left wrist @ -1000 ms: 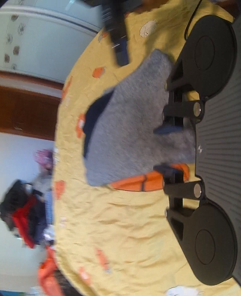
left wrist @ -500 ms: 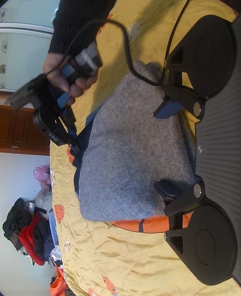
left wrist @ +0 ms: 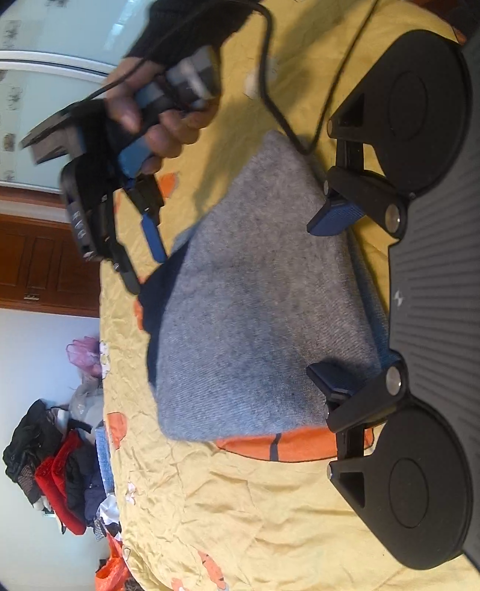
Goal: Fold small clothes
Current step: 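Release the folded sweater and lift both grippers away from it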
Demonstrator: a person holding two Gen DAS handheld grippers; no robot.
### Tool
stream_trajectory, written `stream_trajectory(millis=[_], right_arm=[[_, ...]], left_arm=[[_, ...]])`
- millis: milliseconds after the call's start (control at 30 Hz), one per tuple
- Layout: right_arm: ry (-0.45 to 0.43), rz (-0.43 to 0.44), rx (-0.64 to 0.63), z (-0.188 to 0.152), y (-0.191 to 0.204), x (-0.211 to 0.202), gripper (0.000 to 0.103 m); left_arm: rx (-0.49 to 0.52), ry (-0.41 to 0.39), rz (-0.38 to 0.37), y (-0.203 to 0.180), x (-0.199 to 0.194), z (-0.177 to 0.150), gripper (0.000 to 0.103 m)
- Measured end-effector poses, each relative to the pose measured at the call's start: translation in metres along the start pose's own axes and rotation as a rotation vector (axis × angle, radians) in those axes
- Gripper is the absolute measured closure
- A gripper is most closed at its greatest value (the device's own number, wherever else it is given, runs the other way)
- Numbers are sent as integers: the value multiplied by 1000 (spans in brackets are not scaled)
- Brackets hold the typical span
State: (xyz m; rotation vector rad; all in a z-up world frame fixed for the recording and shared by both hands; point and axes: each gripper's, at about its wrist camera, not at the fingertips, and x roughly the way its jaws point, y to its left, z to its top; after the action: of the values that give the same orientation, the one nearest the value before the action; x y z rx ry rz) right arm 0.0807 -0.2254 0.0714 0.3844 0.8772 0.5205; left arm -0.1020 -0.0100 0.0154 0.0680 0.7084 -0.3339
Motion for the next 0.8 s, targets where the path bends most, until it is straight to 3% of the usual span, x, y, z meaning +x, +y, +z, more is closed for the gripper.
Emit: stream_trajectory(millis=[67,100,133,267,333,433,467,533,667,733,800], right_arm=[[37,2,29,4,-2,17,42],[65,4,44,5,-4,29,47],[80,-14,45,7,-5,39,82],[47,-74,-92,24,13,54,86],[76,-108,-89,27,9,67,86],[45,-114,-90,15,4,65,81],[32,-106,-60,12,3,58,68],[-12,-111,-7,6,1,29,51],[-139,-90,-61,-30,1,-66,48],[-199,-156,-157,-54,-3,-121,45],[-238,-329,-267,-78,-12,-176,39]], left_arm=[[9,-2,5,-3,1,1,28],[8,-2,8,-4,2,1,28],[7,-3,10,-4,2,2,28],[10,-11,14,-5,4,-1,25],[29,-27,23,-8,8,-4,23],[36,-31,27,-10,4,-6,22],[27,-35,23,-8,0,-6,22],[14,-59,13,-4,-12,-7,22],[-7,-95,44,10,-33,-11,22],[-38,-96,69,22,-38,-14,21],[-66,-88,107,36,-40,-16,21]])
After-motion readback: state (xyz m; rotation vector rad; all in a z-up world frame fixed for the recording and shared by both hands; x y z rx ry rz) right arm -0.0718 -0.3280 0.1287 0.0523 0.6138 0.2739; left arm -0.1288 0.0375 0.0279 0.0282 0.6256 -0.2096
